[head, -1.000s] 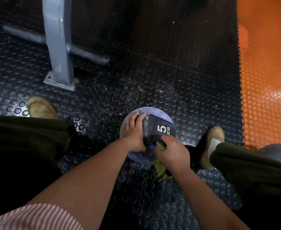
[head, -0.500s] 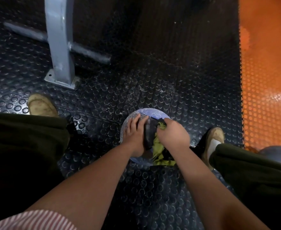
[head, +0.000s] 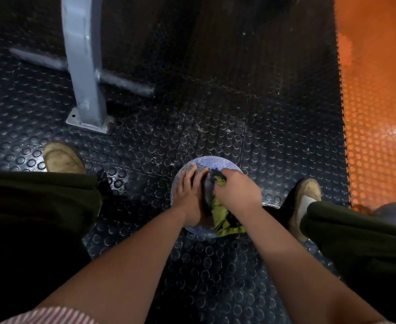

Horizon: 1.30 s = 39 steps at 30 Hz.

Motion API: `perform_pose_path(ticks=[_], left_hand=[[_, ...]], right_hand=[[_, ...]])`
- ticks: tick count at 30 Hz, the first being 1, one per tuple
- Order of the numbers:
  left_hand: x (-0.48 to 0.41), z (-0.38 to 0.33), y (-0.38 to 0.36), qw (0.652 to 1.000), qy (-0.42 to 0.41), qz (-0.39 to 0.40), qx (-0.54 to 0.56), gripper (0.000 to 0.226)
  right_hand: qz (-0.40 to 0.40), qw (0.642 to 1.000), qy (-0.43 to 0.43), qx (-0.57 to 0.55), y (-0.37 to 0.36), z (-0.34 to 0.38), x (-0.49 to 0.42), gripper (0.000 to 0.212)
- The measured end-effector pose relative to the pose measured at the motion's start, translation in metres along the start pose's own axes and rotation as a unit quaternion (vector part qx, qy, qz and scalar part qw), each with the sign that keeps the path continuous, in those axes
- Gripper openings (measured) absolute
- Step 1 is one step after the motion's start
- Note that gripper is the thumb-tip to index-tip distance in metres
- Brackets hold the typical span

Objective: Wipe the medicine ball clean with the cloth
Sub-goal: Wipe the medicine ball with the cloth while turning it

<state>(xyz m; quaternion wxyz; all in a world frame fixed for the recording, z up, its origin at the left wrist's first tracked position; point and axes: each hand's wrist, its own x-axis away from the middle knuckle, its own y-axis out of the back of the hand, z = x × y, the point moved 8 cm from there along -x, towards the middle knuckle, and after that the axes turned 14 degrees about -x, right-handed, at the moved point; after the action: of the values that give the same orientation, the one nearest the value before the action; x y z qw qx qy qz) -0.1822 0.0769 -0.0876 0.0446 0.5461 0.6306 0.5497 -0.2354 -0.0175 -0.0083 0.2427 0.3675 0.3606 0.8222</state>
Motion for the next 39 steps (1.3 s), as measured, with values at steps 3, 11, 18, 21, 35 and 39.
perform_pose_path(ticks=[3, 11, 18, 21, 35, 39], left_hand=[[0.000, 0.001, 0.006, 1.000, -0.010, -0.005, -0.003, 0.130], [0.000, -0.003, 0.008, 1.000, -0.004, -0.011, 0.004, 0.128], [0.003, 0.000, 0.003, 1.000, -0.015, 0.023, -0.014, 0.146], [0.000, 0.000, 0.007, 1.000, -0.015, -0.003, 0.018, 0.137], [0.004, 0.002, 0.005, 0.999, -0.034, -0.027, 0.003, 0.127], [0.000, 0.004, 0.008, 0.999, -0.012, -0.018, 0.029, 0.123]], right_hand=[[-0.021, 0.997, -0.074, -0.011, 0.019, -0.042, 0.002, 0.014], [-0.031, 0.996, -0.062, -0.058, 0.031, -0.044, 0.000, 0.026], [0.060, 0.991, 0.052, 0.104, 0.005, 0.006, -0.004, 0.048], [0.057, 0.991, 0.049, 0.106, 0.003, -0.002, 0.004, 0.043], [0.075, 0.979, 0.063, 0.179, -0.009, 0.012, -0.008, 0.039], [0.077, 0.979, 0.046, 0.185, -0.003, -0.016, 0.008, 0.032]])
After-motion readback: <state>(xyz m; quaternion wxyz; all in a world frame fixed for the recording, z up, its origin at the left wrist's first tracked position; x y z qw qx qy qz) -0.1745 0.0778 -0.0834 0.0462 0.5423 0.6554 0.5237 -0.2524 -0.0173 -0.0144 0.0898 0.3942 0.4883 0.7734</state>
